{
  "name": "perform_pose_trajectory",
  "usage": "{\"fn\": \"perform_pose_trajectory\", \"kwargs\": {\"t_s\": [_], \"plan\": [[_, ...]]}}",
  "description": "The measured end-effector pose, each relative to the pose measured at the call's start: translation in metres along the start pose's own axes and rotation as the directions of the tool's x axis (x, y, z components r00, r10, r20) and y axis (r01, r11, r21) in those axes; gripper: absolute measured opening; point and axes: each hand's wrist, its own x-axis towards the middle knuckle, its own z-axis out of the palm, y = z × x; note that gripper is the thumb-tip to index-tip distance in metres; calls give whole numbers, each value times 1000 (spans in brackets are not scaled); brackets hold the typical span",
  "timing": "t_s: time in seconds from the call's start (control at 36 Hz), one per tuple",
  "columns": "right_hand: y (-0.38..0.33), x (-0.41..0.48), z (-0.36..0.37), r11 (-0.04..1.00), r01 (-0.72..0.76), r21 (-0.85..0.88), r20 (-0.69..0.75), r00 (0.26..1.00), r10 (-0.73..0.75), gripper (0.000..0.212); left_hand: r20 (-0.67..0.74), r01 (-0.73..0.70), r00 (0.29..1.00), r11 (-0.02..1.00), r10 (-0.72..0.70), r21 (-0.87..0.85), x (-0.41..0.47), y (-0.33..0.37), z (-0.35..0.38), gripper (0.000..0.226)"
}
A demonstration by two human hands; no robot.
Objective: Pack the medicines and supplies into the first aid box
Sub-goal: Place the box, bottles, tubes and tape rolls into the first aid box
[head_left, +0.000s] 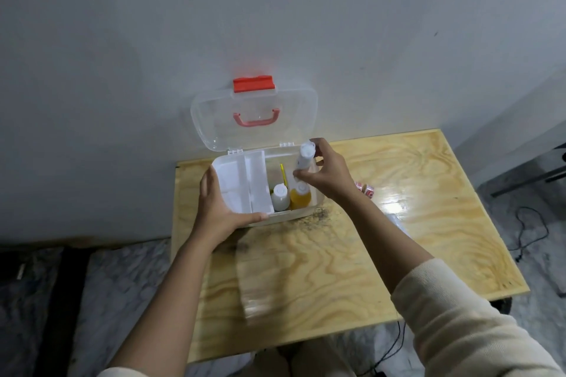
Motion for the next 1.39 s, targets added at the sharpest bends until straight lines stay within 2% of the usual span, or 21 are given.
{"fn": "perform_pose_trajectory", "kwargs": {"t_s": [0.19, 0.42, 0.58, 0.78, 1.0, 1.08, 1.22, 1.28, 1.39], "plan": [[6, 7, -2, 990, -9, -141, 41, 999, 15, 51, 1, -5, 1000, 1000, 5, 3, 0, -1, -1, 144], [8, 9, -8, 986, 37, -162, 53, 998, -29, 42, -9, -23, 1000, 1000, 23, 1, 2, -4, 0, 142], [7, 10, -7, 965, 75, -250, 13, 997, -74, 26, -21, -40, 999, 999, 41, 2, 3, -4, 1, 139], [5, 11, -1, 945, 115, -306, -8, 992, -123, 25, -22, -40, 999, 999, 40, 17, 3, -4, 1, 138], [6, -3, -8, 972, 100, -213, -95, 988, -123, 25, -39, -65, 997, 998, 65, -4, 4, -4, 2, 133], [11, -15, -17, 990, 50, -133, -220, 972, -79, 22, -29, -47, 998, 999, 47, -19, 4, -3, 1, 141], [52, -60, -39, 993, -107, -45, -401, 912, 80, 26, -29, -46, 999, 999, 46, -23, 2, -4, 1, 138], [74, -84, -47, 979, -185, -88, -413, 901, 133, 35, -33, -51, 998, 999, 51, -14, 4, -6, 2, 137], [110, -124, -61, 905, -365, -219, -322, 903, 286, 67, -30, -71, 997, 997, 71, -7, 5, -8, 3, 135]]}}
